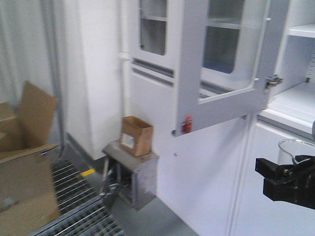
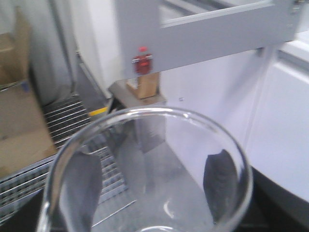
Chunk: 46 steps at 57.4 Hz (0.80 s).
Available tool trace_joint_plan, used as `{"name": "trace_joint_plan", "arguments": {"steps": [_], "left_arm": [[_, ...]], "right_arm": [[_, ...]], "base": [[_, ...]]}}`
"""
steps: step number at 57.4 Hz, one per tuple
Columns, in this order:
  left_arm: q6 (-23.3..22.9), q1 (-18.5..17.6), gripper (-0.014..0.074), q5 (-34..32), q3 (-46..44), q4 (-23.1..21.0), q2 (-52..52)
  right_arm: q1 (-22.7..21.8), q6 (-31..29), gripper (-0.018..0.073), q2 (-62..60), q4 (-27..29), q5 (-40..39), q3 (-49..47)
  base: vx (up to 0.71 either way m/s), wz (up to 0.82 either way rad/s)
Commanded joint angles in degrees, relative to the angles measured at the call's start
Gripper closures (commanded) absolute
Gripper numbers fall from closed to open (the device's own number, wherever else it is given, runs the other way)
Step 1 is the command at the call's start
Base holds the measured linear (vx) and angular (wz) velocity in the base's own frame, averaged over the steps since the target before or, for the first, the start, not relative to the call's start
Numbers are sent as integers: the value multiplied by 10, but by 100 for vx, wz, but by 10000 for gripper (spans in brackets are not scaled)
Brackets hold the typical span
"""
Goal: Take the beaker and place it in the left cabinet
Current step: 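Drive up to the open cabinet shelf with the blue tray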
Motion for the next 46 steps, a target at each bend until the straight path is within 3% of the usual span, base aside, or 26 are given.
{"name": "trace_joint_plan", "arguments": {"steps": [1, 46], "left_arm": [[-2, -2, 596, -48, 9, -5, -10], [-2, -2, 596, -48, 9, -5, -10]], "right_arm": [[-2, -4, 564, -8, -9, -43, -16], [-2, -4, 564, -8, -9, -43, -16]], "base": [[41, -59], [35, -66]]}}
